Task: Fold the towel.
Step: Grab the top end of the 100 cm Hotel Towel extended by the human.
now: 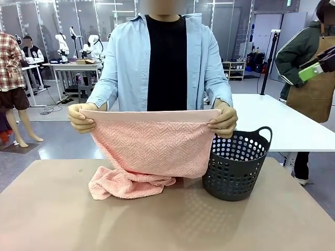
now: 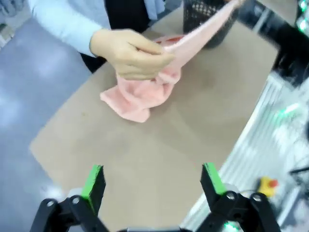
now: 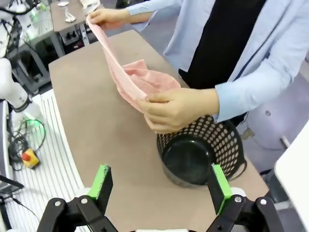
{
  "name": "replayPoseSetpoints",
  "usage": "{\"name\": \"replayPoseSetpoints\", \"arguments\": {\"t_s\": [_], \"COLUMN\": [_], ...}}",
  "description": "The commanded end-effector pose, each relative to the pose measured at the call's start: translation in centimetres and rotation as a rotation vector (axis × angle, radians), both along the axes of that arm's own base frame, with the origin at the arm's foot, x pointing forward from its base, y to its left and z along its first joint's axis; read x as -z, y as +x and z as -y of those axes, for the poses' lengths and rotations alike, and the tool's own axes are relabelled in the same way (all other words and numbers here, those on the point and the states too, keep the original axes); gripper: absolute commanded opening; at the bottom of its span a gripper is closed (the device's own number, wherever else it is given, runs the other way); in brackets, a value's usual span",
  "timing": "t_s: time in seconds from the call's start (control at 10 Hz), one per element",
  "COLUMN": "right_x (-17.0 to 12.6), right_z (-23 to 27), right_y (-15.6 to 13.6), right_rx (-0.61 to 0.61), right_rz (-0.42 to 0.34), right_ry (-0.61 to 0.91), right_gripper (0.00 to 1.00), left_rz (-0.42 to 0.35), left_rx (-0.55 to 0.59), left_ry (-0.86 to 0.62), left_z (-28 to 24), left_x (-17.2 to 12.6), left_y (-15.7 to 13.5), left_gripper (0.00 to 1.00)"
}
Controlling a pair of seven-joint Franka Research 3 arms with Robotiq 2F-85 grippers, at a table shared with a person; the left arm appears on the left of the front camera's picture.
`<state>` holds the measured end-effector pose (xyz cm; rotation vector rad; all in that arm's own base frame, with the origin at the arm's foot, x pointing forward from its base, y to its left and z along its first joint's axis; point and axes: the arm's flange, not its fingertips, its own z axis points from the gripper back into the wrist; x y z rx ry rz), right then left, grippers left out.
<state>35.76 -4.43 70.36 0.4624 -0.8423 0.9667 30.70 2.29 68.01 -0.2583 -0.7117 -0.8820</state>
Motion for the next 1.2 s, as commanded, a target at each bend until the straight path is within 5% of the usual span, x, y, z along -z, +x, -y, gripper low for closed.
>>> {"name": "replayPoseSetpoints", "arguments": {"t_s": [0.0, 0.2, 0.6, 0.8, 1.1], "right_x": [0.4, 0.4, -0.3, -2.3, -4.5], "right_z": [0.1, 0.9, -0.3, -2.5, -9.3], "right_y": [-0.1, -0.9, 0.2, 1.0, 2.6], "right_rx": [-0.001, -0.003, -0.002, -0.086, -0.302], "right_rz": [0.058, 0.043, 0.037, 0.082, 0.108], "right_ry": [-0.021, 0.013, -0.011, -0.133, -0.302], "right_gripper": [1.00, 1.00, 1.00, 1.00, 1.00], "left_rz": [0.139, 0.063, 0.084, 0.255, 0.262], "left_rx": [0.031, 0.048, 0.062, 0.267, 0.454], "left_ry": [0.093, 0.075, 0.075, 0.359, 0.518], "left_z": [1.4, 1.6, 1.5, 4.9, 10.8], "left_x": [0.9, -0.3, 0.0, -5.5, -8.8], "left_y": [0.1, 0.2, 0.5, 1.2, 4.6], "left_gripper": [1.00, 1.00, 1.00, 1.00, 1.00]}}
